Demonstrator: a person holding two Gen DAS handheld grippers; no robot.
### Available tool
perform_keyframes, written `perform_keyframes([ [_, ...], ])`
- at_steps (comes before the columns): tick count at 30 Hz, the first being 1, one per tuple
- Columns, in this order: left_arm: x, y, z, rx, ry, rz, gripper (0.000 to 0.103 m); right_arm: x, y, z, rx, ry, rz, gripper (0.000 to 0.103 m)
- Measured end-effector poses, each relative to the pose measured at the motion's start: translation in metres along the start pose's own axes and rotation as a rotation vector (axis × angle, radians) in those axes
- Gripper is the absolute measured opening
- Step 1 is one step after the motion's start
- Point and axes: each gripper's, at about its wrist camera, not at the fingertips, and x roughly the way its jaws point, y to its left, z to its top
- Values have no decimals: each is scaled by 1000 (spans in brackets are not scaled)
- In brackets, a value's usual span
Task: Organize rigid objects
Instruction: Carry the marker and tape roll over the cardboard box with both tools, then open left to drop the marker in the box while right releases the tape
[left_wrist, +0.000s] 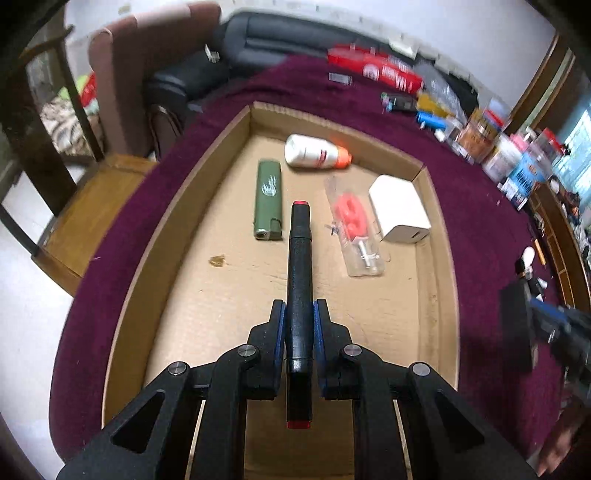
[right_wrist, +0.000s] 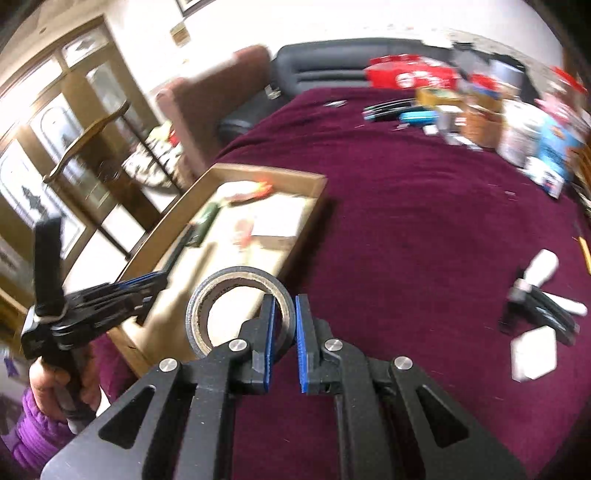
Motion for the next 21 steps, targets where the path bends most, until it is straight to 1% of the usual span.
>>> perform_keyframes([
  [3, 15, 2, 14, -3, 55, 3, 12, 23, 23, 4, -51, 39, 4, 8],
  [6, 21, 0, 26, 8, 51, 25, 12, 42, 43, 6, -100, 74, -9, 8],
  [8, 22, 3, 31, -5, 39, 10, 12, 53, 51, 10, -123, 93, -22, 8],
  [9, 21, 7, 32, -15, 27, -15, 12, 61, 56, 11, -139, 107, -47, 8],
  [11, 11, 13, 29, -29, -15, -60, 13, 72, 60, 13, -154, 134, -43, 8],
  [12, 4, 17, 28, -35, -37, -63, 14, 75, 60, 11, -159, 146, -47, 8],
  [14, -13, 23, 22, -40, -94, -74, 19, 85, 63, 11, -171, 171, -67, 8],
  [15, -23, 27, 18, -46, -127, -74, 24, 91, 63, 11, -172, 184, -73, 8],
  [16, -33, 32, 15, -54, -161, -71, 31, 95, 64, 12, -171, 190, -78, 8],
  [17, -45, 39, 8, -65, -208, -66, 33, 97, 64, 13, -170, 197, -83, 8],
  [19, -60, 47, 2, -76, -259, -50, 35, 105, 63, 17, -171, 207, -105, 8],
  [21, -71, 55, -5, -83, -301, -8, 36, 111, 64, 21, -168, 214, -128, 8],
])
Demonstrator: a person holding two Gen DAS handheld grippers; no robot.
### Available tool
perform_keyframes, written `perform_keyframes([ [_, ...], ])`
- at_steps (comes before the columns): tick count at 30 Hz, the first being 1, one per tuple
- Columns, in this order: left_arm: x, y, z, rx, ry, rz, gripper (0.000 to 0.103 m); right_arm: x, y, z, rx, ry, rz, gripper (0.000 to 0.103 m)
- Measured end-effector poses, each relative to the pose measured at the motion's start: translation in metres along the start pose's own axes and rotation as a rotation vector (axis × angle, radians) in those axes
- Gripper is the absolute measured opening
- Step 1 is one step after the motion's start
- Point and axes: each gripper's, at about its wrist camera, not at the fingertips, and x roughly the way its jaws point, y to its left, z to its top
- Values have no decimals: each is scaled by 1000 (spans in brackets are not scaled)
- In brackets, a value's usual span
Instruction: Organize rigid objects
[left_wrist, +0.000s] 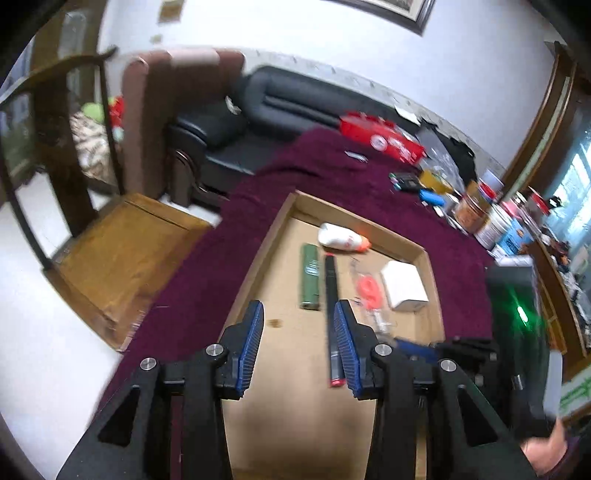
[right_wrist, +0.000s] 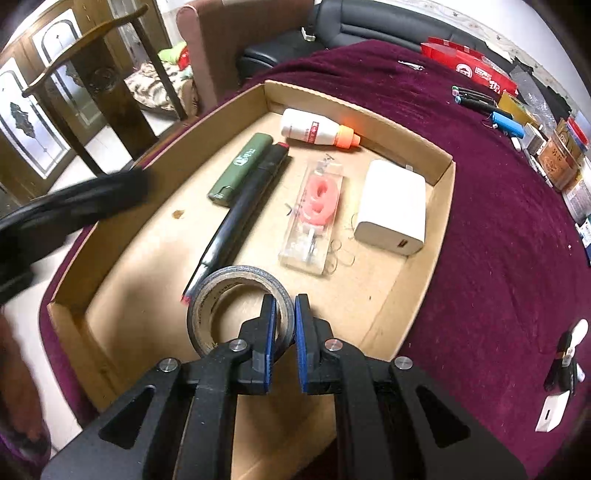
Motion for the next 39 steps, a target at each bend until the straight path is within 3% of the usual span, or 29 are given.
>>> perform_keyframes([
  [7, -19, 5, -12, 33, -88, 135, 62, 16, 2, 25, 18, -14, -66, 8],
  [12, -18, 1, -21, 53, -74, 166, 63, 1, -6, 20, 58, -65, 8, 11],
  [16, -24, -7, -29, 61, -95, 184, 63, -38, -20, -1, 90, -162, 35, 27],
  [20, -41, -23, -38, 103, -182, 225, 63, -83, -33, -35, 73, -307, -81, 58],
  [25, -60, -57, -50, 159, -259, 226, 63, -122, -60, -79, 98, -427, -257, 61],
  [31, -71, -101, -62, 214, -279, 202, 63, -140, -110, -116, 215, -430, -301, 61],
  [39, -76, -167, -81, 352, -261, 181, 63, -162, -149, -160, 267, -464, -412, 61],
])
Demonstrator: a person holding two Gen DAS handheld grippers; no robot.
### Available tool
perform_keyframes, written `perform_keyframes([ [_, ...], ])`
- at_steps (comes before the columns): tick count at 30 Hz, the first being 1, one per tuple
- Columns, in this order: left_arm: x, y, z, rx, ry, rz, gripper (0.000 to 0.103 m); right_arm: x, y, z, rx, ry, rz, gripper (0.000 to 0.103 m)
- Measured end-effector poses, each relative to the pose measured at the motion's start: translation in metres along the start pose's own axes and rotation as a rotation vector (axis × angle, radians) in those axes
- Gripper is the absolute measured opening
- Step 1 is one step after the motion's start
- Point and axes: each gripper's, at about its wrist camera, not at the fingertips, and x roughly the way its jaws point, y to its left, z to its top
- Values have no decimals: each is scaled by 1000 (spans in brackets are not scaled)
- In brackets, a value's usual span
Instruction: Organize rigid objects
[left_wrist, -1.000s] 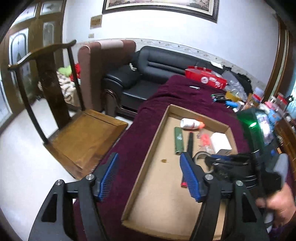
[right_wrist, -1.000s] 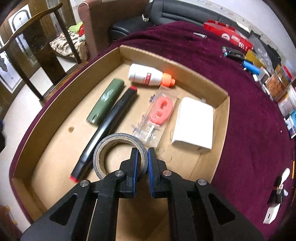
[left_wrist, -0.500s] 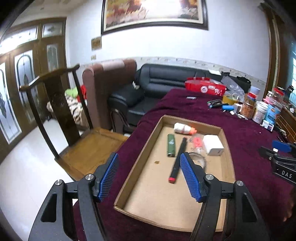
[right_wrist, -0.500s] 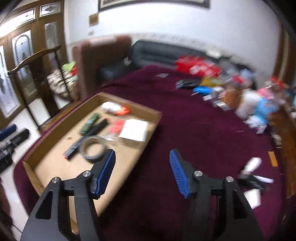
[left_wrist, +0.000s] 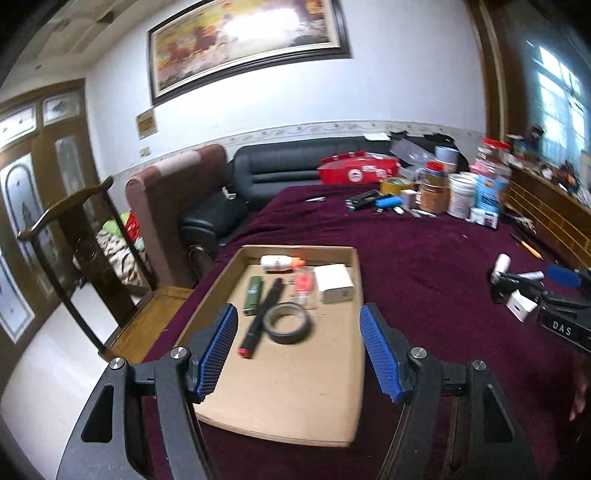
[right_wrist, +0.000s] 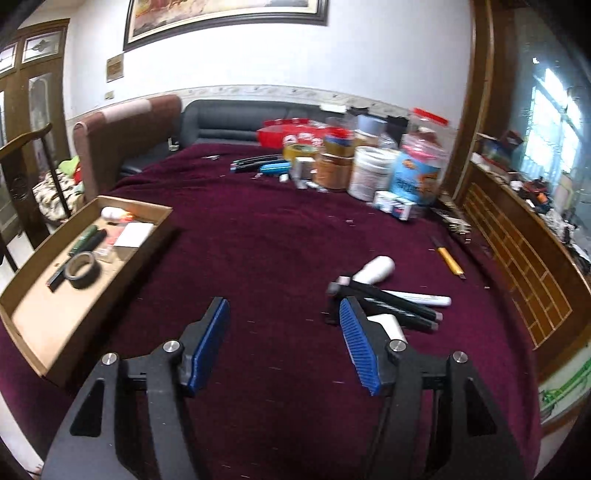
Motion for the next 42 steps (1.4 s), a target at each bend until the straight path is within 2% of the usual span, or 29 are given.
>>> perform_keyframes([
  [7, -9, -48, 7, 67, 13, -59, 63, -1, -41, -12, 57, 10, -15, 61],
  [11, -1, -71, 10, 83, 68, -112, 63, 0, -65, -16, 92, 19, -22, 61],
  [18, 20, -113, 15, 93, 158, -204, 63, 17, -129, -19, 261, 62, -32, 61],
  [24, 36, -151, 20, 123, 206, -282, 63, 26, -155, -21, 318, 63, -47, 61],
  [30, 58, -207, 25, 228, 251, -362, 63, 43, -191, -22, 414, 15, -68, 61],
  [35, 74, -251, 21, 342, 252, -392, 62, 48, -217, -39, 538, -50, -38, 61],
  [42, 107, -302, 23, 467, 238, -455, 62, 52, -230, -44, 595, -47, -39, 61],
])
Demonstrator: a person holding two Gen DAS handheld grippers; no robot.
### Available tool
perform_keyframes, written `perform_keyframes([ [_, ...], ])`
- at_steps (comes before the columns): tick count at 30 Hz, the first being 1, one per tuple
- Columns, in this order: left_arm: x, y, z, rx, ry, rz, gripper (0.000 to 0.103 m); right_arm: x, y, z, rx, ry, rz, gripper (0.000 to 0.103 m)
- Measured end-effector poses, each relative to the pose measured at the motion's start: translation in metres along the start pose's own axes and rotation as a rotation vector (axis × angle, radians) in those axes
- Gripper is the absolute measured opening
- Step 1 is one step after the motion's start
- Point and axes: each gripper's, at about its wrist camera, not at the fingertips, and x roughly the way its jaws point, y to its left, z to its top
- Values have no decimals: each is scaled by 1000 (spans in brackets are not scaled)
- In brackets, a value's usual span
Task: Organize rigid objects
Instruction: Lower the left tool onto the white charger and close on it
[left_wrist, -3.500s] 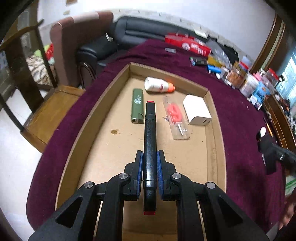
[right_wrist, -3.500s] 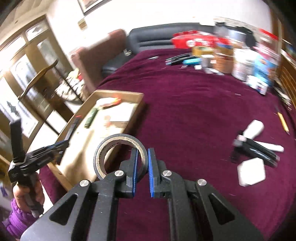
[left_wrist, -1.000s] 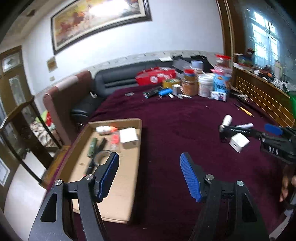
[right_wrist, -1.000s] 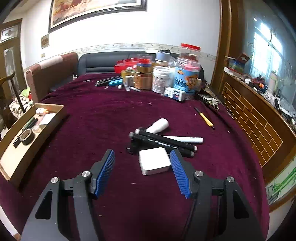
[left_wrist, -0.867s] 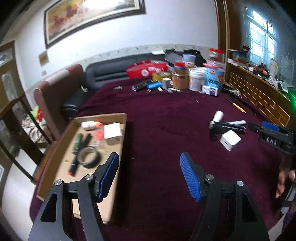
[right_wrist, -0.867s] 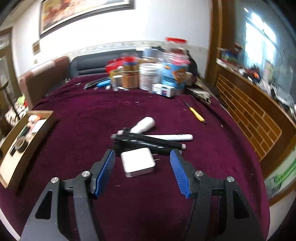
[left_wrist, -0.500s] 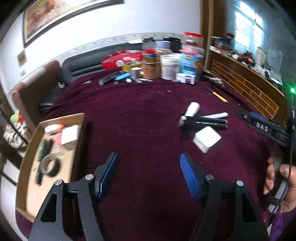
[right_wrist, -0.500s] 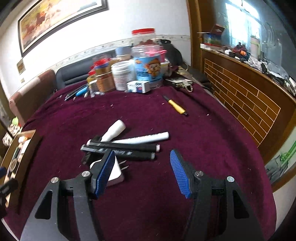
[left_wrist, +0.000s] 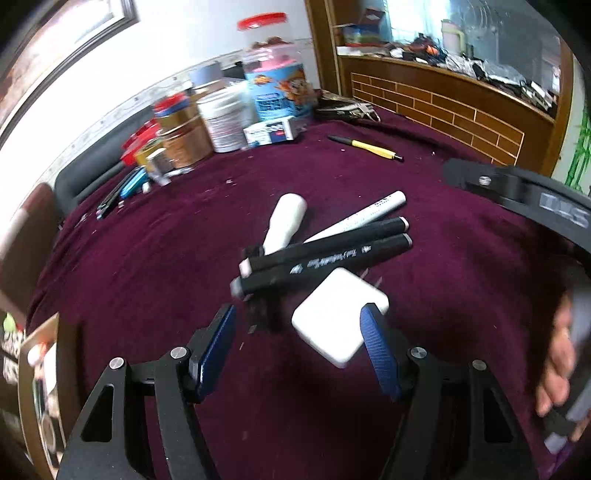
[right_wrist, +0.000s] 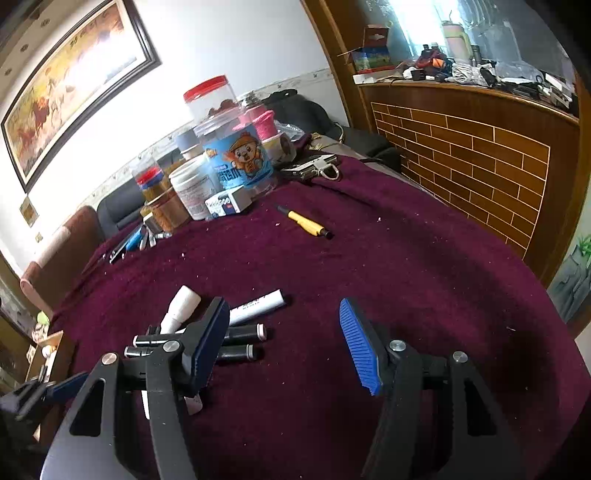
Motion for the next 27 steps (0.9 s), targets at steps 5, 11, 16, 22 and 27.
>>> perform_keyframes([
  [5, 13, -11, 13, 60, -23, -52, 62, 3, 0, -1, 14, 20, 18, 61],
  [11, 25, -35, 1, 154, 23, -58, 53, 3, 1, -2, 15, 29, 29, 61],
  [16, 9, -11, 1, 7, 43, -150, 43, 4, 2, -4, 6, 35, 19, 61],
  [22, -25, 22, -21, -72, 24, -104, 41, 8, 5, -6, -24, 52, 0, 61],
  [27, -51, 58, -56, -109, 10, 9, 40, 18, 9, -12, -56, 100, 4, 61],
])
